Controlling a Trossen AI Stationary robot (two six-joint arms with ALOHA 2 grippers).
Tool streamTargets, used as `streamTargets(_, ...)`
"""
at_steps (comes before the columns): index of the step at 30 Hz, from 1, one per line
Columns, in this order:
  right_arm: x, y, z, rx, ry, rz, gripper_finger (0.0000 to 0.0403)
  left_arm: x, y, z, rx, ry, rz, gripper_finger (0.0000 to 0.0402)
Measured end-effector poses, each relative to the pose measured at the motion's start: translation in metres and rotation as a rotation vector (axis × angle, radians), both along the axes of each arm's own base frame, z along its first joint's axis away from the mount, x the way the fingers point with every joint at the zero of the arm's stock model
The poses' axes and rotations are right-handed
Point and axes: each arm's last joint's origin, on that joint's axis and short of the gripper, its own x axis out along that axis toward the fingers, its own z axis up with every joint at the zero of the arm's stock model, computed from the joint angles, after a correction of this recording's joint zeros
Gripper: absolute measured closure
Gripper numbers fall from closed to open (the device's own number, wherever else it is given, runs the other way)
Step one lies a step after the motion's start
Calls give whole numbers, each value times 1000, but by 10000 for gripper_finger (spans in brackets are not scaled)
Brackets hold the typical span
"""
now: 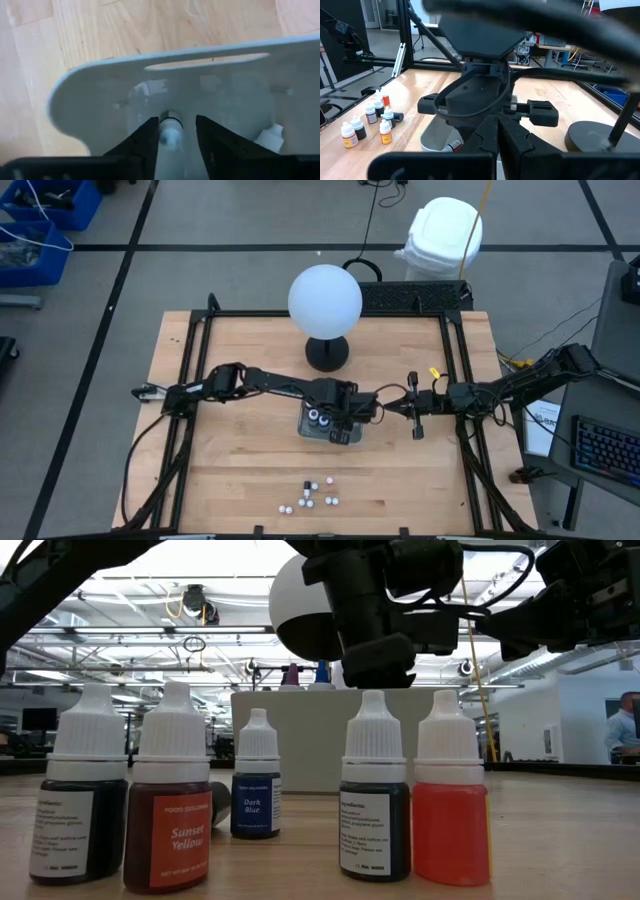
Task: Pick & Place food coloring
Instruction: Put the small black food coloring bottle into the gray bin, then put the small orange food coloring bottle into the gray bin
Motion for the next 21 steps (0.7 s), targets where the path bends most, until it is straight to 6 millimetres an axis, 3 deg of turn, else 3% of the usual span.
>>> streamTargets(5,0,0,0,-3,0,0,403,0,0,12,1,8,7,220)
streamTargets(11,-1,0,2,-19,-13,1,403,-4,-15,85,26,-84,-7,190)
streamTargets(14,-2,0,3,-17,-25,2,403,-32,-23,132,32,-165,-68,184)
streamTargets(18,-2,0,4,-18,-32,4,403,-91,-31,216,-25,-311,50,188)
streamTargets(21,-3,-1,5,-31,-43,4,403,-144,-40,260,-47,-368,92,206)
